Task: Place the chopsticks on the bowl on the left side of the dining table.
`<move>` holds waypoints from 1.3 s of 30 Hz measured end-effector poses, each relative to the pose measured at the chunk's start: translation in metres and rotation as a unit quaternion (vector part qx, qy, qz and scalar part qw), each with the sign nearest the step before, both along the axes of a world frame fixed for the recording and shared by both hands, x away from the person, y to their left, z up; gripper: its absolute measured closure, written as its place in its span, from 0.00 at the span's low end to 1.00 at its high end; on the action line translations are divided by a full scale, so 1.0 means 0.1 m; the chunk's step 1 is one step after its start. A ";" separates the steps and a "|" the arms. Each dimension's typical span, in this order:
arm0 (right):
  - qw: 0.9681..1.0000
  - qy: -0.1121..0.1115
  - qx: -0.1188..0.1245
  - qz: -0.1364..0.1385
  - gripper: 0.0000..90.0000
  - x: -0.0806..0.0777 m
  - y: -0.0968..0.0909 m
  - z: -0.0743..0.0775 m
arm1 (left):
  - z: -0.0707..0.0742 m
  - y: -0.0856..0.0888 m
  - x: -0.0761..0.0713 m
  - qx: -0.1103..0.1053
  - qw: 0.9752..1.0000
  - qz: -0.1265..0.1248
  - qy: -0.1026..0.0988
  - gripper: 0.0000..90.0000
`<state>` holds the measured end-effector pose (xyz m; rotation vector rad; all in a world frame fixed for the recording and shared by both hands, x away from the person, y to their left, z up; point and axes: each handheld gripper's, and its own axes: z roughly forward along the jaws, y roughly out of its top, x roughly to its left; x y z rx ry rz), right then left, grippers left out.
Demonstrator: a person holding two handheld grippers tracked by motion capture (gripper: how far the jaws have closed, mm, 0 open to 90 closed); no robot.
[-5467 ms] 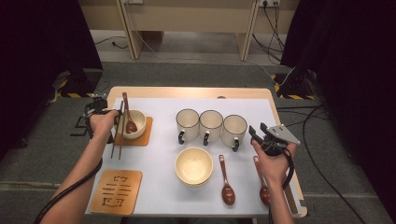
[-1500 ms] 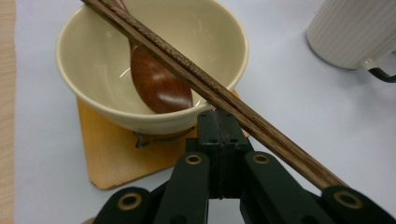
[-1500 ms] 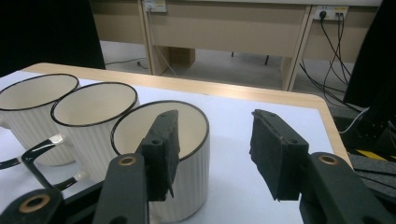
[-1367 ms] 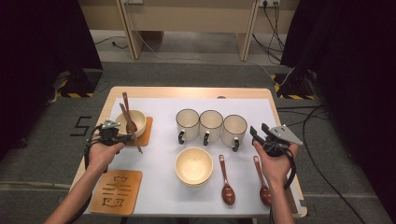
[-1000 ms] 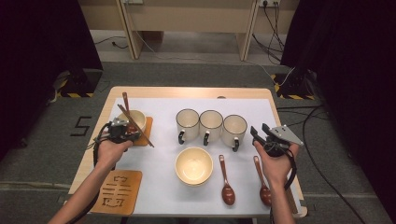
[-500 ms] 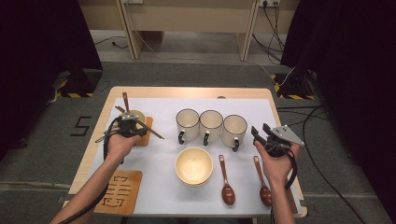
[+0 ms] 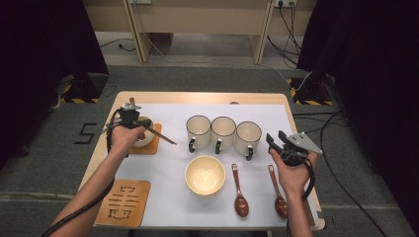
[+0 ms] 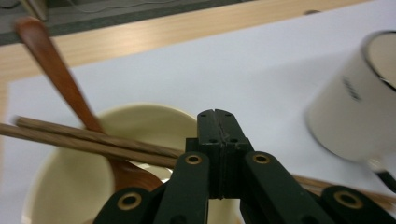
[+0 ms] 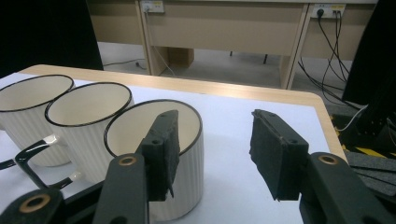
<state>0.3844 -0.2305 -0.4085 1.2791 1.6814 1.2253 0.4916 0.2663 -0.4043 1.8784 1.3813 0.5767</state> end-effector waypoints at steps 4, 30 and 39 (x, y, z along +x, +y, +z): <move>1.000 0.001 -0.005 0.001 0.58 0.00 0.00 -0.01 | 0.01 0.06 0.18 0.026 1.000 0.014 0.003 0.99; 1.000 0.004 -0.002 0.003 0.58 0.01 0.02 -0.03 | -0.16 0.19 0.33 0.068 0.996 0.030 0.053 0.99; 1.000 0.004 -0.003 0.003 0.58 0.01 0.01 -0.02 | -0.16 0.25 0.27 0.070 0.995 0.031 0.062 0.99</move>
